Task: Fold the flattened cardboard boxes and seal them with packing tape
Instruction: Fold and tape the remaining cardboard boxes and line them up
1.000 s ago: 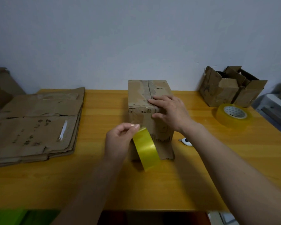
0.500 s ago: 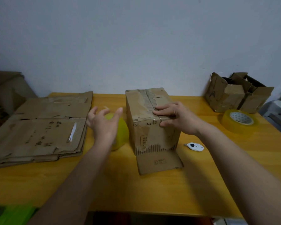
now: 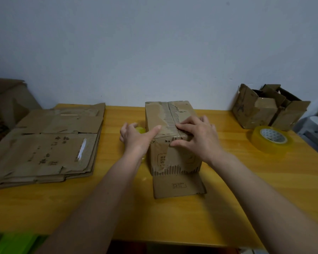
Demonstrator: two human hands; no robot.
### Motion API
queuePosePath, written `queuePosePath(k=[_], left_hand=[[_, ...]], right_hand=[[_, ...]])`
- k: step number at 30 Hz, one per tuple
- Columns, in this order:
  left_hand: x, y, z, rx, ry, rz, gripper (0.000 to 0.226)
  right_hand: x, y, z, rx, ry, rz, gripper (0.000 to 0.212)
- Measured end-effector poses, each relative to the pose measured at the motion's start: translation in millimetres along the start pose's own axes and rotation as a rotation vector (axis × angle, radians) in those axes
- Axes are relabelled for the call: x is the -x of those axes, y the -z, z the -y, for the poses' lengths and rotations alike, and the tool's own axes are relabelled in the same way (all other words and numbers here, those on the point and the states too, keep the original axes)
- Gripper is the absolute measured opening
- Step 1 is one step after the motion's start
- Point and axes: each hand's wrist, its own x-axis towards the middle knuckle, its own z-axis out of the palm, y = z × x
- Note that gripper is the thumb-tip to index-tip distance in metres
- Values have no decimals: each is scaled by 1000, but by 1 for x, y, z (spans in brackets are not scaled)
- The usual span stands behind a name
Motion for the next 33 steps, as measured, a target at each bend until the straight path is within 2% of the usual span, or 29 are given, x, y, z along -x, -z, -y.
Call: queuePosePath(k=[4, 9, 13, 21, 25, 31, 33], left_hand=[[-5, 2, 0, 14, 25, 26, 95], [-8, -1, -1, 14, 69, -4, 99], [-11, -2, 2, -11, 79, 37, 97], [-16, 3, 2, -90, 43, 86, 81], [-21, 7, 0, -142, 44, 120, 83], [-34, 18, 3, -182, 57, 192, 99], [-37, 18, 2, -190, 53, 215, 103]], right_hand=[[2, 19, -12, -164, 30, 143, 61], [14, 26, 10, -19, 139, 138, 45], [24, 21, 28, -15, 162, 260, 53], [-39, 6, 31, 152, 62, 534, 57], [-57, -2, 36, 176, 9, 572, 58], [-7, 18, 37, 203, 95, 566, 58], [-11, 21, 34, 186, 72, 597, 57]])
